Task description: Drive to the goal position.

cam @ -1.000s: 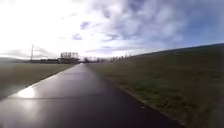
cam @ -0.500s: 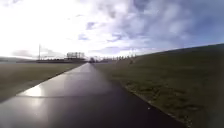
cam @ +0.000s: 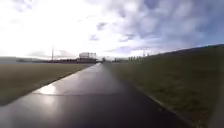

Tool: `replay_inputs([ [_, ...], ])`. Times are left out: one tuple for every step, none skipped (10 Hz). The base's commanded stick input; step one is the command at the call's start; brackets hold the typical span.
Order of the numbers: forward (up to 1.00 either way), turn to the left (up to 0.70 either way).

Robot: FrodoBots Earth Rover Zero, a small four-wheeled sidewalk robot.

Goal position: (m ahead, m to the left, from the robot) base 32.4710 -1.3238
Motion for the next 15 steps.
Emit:
replay_inputs([
  [0.00, 1.00],
  [0.00, 1.00],
  [0.00, 0.21],
  [0.00, 0.00],
  [0.00, 0.00],
  [0.00, 0.00],
  [1.00, 0.00],
  [1.00, 0.00],
  [1.00, 0.00],
  [1.00, 0.00],
  [1.00, 0.00],
  [1.00, 0.00],
  [1.00, 0.00],
  [1.00, 0.00],
  [1.00, 0.00],
])
